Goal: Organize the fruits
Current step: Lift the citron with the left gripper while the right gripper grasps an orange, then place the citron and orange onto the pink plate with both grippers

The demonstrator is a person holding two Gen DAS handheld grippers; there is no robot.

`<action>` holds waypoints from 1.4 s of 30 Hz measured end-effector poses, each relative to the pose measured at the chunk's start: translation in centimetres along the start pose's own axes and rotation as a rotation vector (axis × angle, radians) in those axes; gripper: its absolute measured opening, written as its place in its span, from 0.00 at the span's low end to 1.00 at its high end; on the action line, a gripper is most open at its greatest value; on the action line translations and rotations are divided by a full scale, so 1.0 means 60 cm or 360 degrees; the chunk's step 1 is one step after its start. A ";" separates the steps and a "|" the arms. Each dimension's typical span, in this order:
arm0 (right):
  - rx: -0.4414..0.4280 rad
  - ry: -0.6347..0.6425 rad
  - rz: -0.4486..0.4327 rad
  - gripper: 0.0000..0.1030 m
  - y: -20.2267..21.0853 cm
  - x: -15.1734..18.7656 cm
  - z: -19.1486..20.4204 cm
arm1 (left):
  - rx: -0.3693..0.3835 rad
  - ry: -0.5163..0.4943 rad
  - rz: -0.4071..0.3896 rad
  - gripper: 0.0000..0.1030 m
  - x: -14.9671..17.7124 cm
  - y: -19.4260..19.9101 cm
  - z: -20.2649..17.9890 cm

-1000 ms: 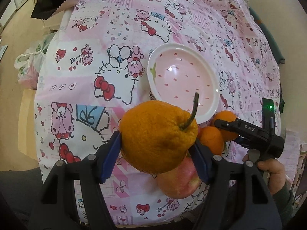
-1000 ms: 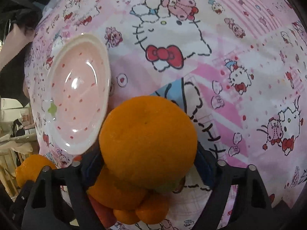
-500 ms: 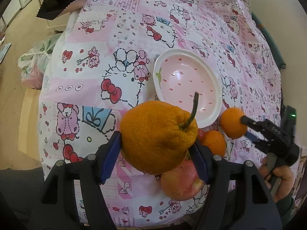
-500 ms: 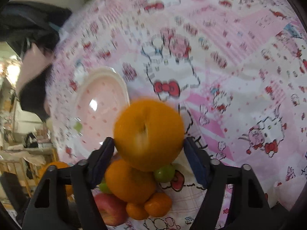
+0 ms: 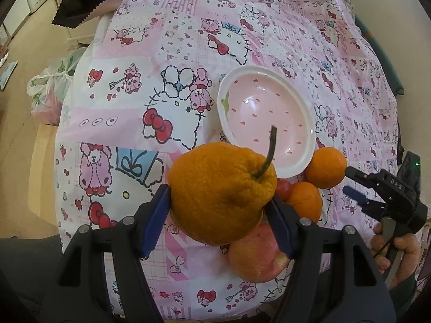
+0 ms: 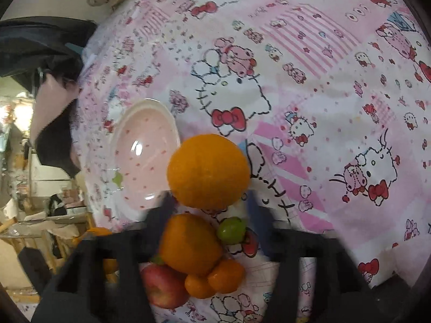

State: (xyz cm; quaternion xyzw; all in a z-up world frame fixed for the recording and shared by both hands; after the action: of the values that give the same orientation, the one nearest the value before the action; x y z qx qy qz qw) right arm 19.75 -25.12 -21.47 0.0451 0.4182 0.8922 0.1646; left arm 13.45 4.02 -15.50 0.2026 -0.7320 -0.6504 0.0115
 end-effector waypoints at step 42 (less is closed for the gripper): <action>-0.0261 0.0333 0.0123 0.76 -0.065 -0.031 0.152 | 0.0132 -0.0137 -0.0270 0.60 -0.147 0.016 -0.109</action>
State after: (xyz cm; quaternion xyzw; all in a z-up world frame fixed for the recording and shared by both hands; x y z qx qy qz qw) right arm 24.47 -16.75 -18.41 -0.0456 0.3566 0.9289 0.0886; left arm 23.09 0.62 -11.42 0.2359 -0.7384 -0.6262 -0.0834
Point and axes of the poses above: each gripper's, at about its wrist camera, not at the fingertips, and y roughly against the way its jaws point, z to its left, x to its underside, the point moved 8 cm from there along -y, roughly the way its jaws point, and after that the axes turned 9 degrees about -x, right-handed, at the moved point
